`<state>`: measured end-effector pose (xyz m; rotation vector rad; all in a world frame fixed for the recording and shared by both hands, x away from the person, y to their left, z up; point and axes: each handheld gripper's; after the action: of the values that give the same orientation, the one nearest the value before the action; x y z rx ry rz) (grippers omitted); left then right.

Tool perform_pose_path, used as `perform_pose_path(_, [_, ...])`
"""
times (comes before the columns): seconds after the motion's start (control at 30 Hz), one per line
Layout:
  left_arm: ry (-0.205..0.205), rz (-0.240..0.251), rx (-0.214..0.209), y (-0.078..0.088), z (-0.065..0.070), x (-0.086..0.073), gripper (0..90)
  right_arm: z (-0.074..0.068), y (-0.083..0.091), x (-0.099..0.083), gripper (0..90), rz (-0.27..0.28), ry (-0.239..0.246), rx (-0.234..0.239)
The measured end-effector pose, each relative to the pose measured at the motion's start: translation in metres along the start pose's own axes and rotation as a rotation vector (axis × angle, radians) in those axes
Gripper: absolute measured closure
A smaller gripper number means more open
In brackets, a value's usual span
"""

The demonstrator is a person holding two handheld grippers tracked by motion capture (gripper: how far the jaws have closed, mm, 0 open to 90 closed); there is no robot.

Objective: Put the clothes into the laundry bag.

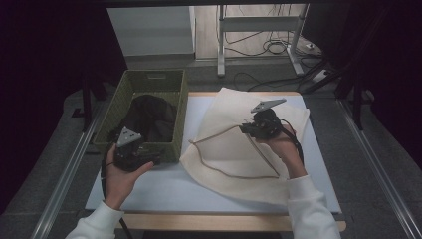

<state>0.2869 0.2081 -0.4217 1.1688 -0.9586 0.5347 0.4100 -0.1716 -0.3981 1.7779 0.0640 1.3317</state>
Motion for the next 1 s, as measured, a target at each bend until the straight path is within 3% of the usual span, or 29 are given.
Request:
perform_pose_path(0.37, [0.064, -0.05, 0.004, -0.03, -0.023, 0.031, 11.7, 0.0, -0.002, 0.0, 85.8, -0.003, 0.004, 0.0])
perform_pose_path(0.77, [0.123, -0.089, 0.018, -0.055, -0.04, 0.048, 11.0, 0.0, -0.002, -0.001, 85.8, -0.002, 0.006, 0.0])
perform_pose_path(1.0, [0.124, -0.115, 0.035, -0.064, -0.043, 0.053, 9.9, -0.001, -0.003, -0.001, 85.9, -0.004, 0.005, 0.004])
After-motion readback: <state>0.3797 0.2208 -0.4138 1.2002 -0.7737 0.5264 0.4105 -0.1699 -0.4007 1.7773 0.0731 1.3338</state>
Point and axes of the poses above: each handheld gripper's, and its own axes: y roughly backward along the jaws, x roughly out of its top, z roughly to its right, and after that the axes turned 2 degrees about x, right-handed
